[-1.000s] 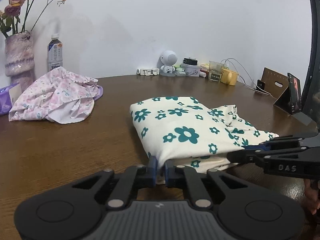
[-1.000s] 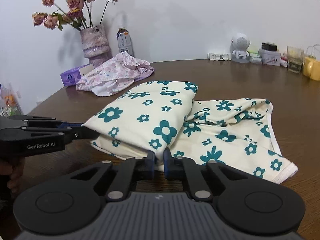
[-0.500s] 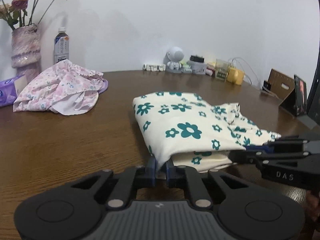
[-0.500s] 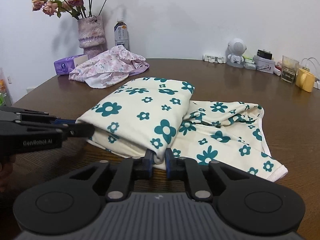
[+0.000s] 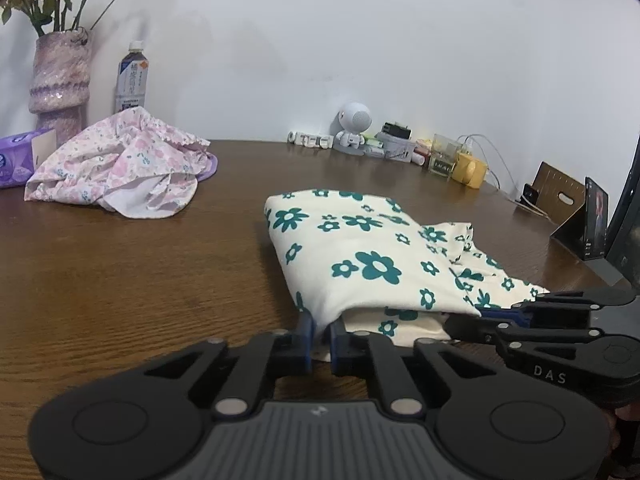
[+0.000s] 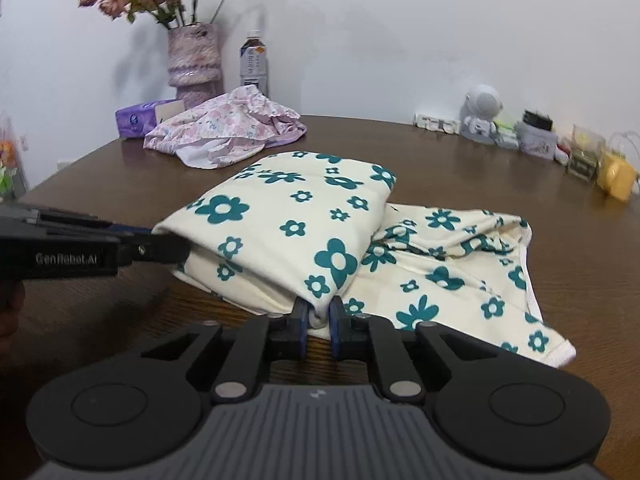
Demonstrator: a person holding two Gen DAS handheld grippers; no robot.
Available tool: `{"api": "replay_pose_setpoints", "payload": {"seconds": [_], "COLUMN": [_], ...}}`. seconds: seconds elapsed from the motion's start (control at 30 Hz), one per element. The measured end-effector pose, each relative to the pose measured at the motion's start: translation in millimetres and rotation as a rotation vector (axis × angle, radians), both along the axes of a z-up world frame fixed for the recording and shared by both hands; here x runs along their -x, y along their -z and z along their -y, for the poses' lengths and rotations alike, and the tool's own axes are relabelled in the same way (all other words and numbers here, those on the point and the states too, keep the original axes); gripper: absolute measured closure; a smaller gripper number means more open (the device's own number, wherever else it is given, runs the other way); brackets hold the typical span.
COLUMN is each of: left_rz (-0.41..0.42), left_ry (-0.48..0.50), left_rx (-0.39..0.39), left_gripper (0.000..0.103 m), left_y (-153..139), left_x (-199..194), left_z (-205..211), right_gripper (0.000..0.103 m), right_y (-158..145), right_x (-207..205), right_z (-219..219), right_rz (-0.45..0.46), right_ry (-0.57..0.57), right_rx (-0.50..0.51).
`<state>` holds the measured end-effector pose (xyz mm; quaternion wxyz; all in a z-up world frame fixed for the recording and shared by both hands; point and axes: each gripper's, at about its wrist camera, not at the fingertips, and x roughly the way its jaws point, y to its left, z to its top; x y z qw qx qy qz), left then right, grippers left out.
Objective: Fold clothes
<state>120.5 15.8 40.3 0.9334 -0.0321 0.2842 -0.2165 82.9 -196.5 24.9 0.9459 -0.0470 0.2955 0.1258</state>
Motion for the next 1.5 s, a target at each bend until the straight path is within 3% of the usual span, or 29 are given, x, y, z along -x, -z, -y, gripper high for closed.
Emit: {"api": "replay_pose_setpoints", "payload": {"seconds": [0.37,0.43,0.5,0.57,0.67,0.87,0.93,0.97,1.0,1.07,1.13,1.2,1.27,1.3,1.37,1.47,1.5], "left_rz": [-0.011,-0.009,0.010,0.035,0.046,-0.143,-0.188,-0.199,-0.211,-0.214,-0.205,-0.187,-0.208,-0.223,-0.226,-0.214,-0.210], "left_ry": [-0.006,0.019,0.056,0.055,0.029,-0.060,-0.056,-0.047,-0.038,-0.028,-0.033,-0.055,-0.077,-0.080,-0.062,-0.045,-0.047], "left_rx": [0.001,0.022,0.064,0.104,0.152,0.214,0.249,0.265,0.281,0.293,0.304,0.321,0.333,0.335,0.325,0.323,0.330], "left_gripper": [0.095,0.083,0.048,0.039,0.036,0.038,0.052,0.070,0.072,0.072,0.062,0.042,0.045,0.054,0.073,0.072,0.064], "left_y": [-1,-5,-12,-21,-32,-14,-6,-3,0,1,-2,-4,-2,0,2,1,-1], "left_x": [14,18,24,22,11,-38,-44,-46,-47,-48,-48,-52,-60,-64,-66,-66,-67], "left_z": [1,-3,-10,-15,-20,-21,-23,-25,-27,-28,-30,-33,-32,-32,-29,-28,-29], "right_gripper": [0.095,0.091,0.084,0.071,0.071,0.071,0.075,0.079,0.081,0.081,0.074,0.065,0.065,0.065,0.082,0.082,0.081], "right_y": [1,-3,-12,-22,-33,-17,-12,-10,-10,-10,-12,-18,-23,-22,-18,-14,-16], "right_x": [-4,-1,5,10,8,-39,-42,-42,-42,-43,-43,-44,-51,-56,-62,-61,-62], "right_z": [8,14,25,39,51,44,41,41,41,41,43,46,46,44,40,35,38], "right_rz": [0.007,-0.007,-0.013,0.000,0.011,-0.128,-0.146,-0.144,-0.143,-0.147,-0.139,-0.114,-0.095,-0.099,-0.108,-0.095,-0.098], "right_ry": [-0.061,-0.065,-0.066,-0.065,-0.059,0.021,0.035,0.038,0.037,0.028,0.028,0.044,0.060,0.064,0.068,0.059,0.060], "right_rx": [0.009,-0.029,-0.102,-0.183,-0.285,-0.359,-0.370,-0.376,-0.378,-0.368,-0.368,-0.380,-0.379,-0.374,-0.362,-0.330,-0.346]}}
